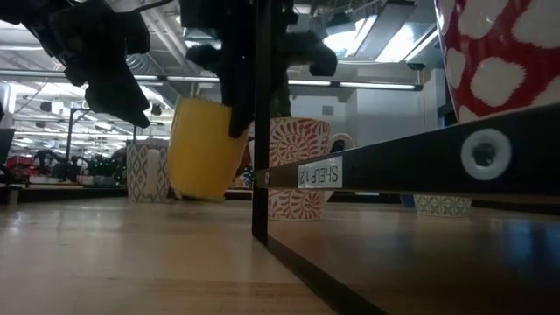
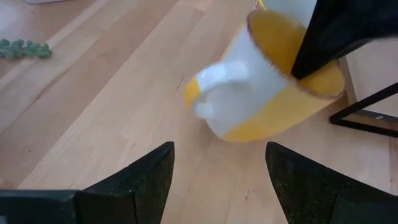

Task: Place coffee mugs
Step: Put the yellow mug on the shelf

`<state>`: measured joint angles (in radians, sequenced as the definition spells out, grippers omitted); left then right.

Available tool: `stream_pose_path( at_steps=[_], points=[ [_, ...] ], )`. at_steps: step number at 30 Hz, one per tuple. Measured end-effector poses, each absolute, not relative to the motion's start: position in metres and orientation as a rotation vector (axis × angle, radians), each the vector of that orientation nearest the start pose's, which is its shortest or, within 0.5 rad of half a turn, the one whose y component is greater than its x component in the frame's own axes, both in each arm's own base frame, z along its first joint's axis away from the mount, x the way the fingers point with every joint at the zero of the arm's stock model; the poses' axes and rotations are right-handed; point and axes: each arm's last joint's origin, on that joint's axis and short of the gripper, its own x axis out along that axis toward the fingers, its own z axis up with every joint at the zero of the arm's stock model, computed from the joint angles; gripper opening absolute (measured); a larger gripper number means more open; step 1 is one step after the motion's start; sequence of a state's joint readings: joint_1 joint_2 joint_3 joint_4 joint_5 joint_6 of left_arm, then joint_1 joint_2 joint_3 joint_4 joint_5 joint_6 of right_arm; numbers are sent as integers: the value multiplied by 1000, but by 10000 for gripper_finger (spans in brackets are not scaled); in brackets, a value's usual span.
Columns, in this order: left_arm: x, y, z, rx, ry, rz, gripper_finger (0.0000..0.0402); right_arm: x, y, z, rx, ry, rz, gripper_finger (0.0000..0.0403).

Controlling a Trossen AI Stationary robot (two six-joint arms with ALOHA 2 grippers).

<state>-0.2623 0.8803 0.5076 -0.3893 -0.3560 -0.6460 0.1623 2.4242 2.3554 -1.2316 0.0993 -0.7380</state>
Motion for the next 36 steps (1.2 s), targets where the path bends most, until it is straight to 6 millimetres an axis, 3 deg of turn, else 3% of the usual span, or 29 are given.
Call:
stream_pose_path(
  at_steps=[12, 22, 29, 33, 36],
  points=[
    [167, -35, 208, -390, 672, 315, 247, 479, 67, 257, -802, 1178, 475, 1],
    [166, -34, 207, -385, 685, 319, 247, 460, 63, 303, -768, 1102, 408, 0],
    [166, -35, 206, -391, 695, 303, 247, 416, 76, 342, -668, 1191, 384, 0],
    [166, -35, 206, -391, 695, 303, 247, 383, 96, 363, -568, 1264, 357, 0],
    [166, -35, 206, -392, 694, 302, 247, 365, 119, 378, -485, 1208, 322, 0]
  ],
)
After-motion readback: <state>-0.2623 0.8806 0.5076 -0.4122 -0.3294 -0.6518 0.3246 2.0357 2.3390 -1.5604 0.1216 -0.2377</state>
